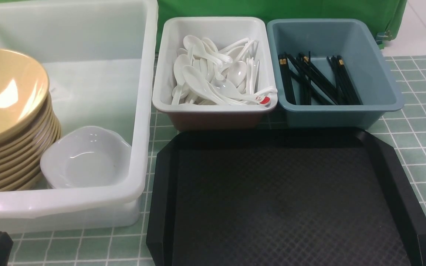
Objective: On blue table put chopsticks spoon bowls plates into blue grey white boxes.
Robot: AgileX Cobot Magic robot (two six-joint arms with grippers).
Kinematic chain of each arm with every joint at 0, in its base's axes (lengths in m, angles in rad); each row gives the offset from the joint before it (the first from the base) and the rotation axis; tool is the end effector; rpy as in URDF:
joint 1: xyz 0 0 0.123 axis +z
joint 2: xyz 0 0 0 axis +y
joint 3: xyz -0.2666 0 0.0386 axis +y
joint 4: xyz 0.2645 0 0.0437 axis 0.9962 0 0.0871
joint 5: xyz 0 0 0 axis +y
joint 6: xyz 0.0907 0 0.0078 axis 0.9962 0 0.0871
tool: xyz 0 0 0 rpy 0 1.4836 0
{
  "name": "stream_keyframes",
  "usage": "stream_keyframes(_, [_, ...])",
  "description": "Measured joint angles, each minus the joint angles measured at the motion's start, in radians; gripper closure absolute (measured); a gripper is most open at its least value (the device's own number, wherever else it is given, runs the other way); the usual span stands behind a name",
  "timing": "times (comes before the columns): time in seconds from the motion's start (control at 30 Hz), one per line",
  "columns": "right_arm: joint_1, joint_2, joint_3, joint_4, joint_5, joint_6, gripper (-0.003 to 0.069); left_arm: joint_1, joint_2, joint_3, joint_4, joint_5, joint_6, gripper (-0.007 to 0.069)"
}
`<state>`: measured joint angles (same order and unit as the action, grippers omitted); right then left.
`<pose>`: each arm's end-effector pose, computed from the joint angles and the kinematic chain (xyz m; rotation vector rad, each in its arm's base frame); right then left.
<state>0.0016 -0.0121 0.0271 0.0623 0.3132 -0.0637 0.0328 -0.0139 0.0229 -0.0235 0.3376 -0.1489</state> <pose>0.0864 0.0019 0.1763 -0.0191 1.8111 0.0154 0.0857 0.0021 0.1757 -0.1809 1.8224 -0.1044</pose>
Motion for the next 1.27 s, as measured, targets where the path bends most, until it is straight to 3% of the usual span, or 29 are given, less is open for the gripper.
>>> stream_keyframes(1.27, [0.0,0.0,0.0,0.0,0.001,0.0,0.0557,0.0,0.0,0.0,0.0,0.001,0.0,0.0623])
